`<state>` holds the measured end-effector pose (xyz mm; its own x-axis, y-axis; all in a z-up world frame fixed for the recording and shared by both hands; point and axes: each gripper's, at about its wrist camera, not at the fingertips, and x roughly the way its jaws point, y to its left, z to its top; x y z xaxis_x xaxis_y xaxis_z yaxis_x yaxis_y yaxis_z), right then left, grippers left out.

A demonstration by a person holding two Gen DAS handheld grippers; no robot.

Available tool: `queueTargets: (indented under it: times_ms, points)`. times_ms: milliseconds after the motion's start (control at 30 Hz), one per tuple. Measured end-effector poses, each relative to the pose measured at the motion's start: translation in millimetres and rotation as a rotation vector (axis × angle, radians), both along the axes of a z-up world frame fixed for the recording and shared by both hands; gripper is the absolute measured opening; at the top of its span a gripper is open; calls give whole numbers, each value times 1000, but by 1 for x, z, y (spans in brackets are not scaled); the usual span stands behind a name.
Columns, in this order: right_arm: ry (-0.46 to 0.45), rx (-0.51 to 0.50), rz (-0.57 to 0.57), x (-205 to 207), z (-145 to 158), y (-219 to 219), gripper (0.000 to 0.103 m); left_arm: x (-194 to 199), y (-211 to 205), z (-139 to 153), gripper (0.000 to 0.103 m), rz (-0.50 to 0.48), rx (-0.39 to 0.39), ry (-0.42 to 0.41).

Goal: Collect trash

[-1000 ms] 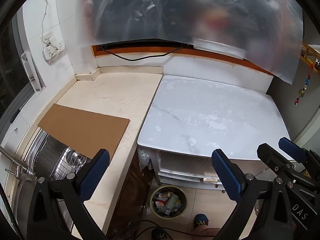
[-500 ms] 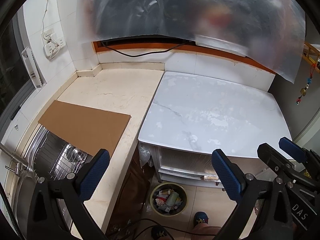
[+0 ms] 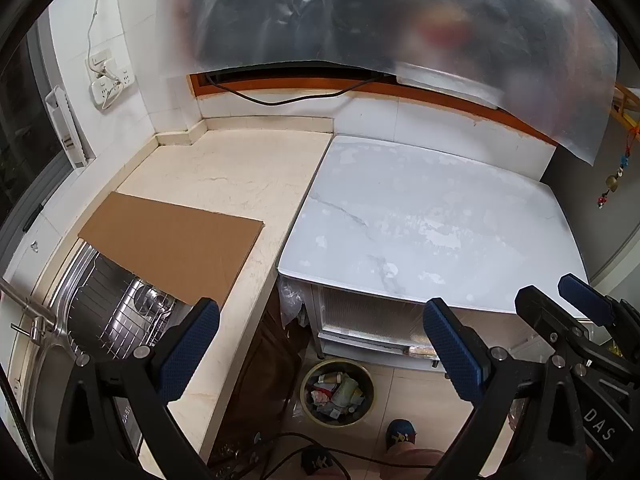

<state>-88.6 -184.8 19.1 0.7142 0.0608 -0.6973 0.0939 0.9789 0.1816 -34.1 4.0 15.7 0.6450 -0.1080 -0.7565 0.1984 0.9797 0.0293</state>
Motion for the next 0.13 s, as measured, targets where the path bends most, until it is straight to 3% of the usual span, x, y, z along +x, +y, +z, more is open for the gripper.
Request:
queueTargets:
  times_ms: [133]
  points:
    - [5,3,2,0,-1,-1,62,0,-1,-1,100,0,1,5]
